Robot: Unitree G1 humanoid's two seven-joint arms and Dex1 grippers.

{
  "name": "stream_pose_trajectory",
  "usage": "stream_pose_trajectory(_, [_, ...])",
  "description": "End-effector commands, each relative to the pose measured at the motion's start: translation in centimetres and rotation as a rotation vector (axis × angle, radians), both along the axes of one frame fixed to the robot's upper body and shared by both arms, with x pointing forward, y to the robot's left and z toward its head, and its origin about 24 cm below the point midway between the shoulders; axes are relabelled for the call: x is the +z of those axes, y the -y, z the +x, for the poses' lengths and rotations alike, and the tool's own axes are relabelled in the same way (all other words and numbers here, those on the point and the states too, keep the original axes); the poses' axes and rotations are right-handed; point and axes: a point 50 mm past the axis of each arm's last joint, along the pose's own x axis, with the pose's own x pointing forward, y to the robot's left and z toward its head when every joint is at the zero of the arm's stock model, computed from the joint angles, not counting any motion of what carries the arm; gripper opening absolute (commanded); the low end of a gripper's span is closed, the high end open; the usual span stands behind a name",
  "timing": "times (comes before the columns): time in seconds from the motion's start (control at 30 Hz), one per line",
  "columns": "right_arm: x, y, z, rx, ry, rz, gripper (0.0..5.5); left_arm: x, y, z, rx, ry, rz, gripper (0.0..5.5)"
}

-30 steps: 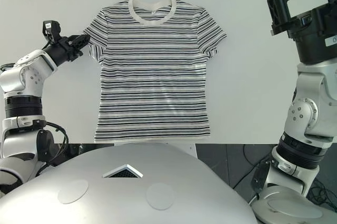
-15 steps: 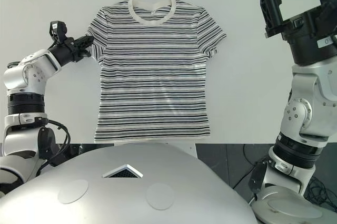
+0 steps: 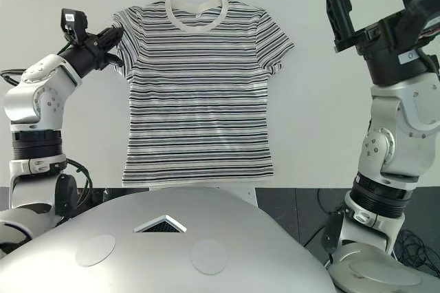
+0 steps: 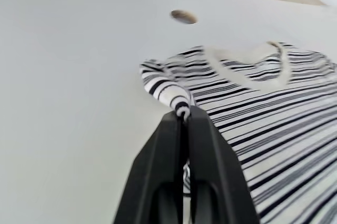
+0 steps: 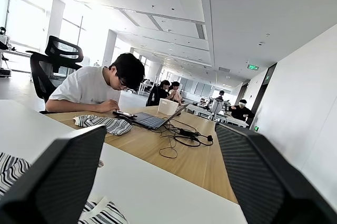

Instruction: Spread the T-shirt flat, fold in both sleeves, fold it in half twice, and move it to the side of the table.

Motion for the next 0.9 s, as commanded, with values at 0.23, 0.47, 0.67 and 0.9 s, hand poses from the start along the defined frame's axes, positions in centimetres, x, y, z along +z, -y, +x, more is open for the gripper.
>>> stream_pose_trajectory(0.23, [-1.1, -0.6, 0.1, 0.011, -0.013, -0.019, 3.89, -0.7, 6.4, 0.2, -0.206, -0.061, 0.138, 0.03])
stream_pose_trajectory(0.47, [-1.9, -0.8, 0.1, 0.009, -0.026, -0.022, 3.89, -2.8, 7.6, 0.8, -0.211, -0.173, 0.146, 0.55])
stream_pose_trajectory(0.67, [-3.3, -0.2, 0.1, -0.011, -0.105, -0.024, 3.89, 0.5, 9.7, -1.5, -0.426, -0.12, -0.061, 1.16])
stream_pose_trajectory(0.9, [-8.7, 3.5, 0.1, -0.094, -0.482, -0.01, 3.89, 6.0, 7.5, -6.0, -0.62, 0.137, -0.088, 1.16])
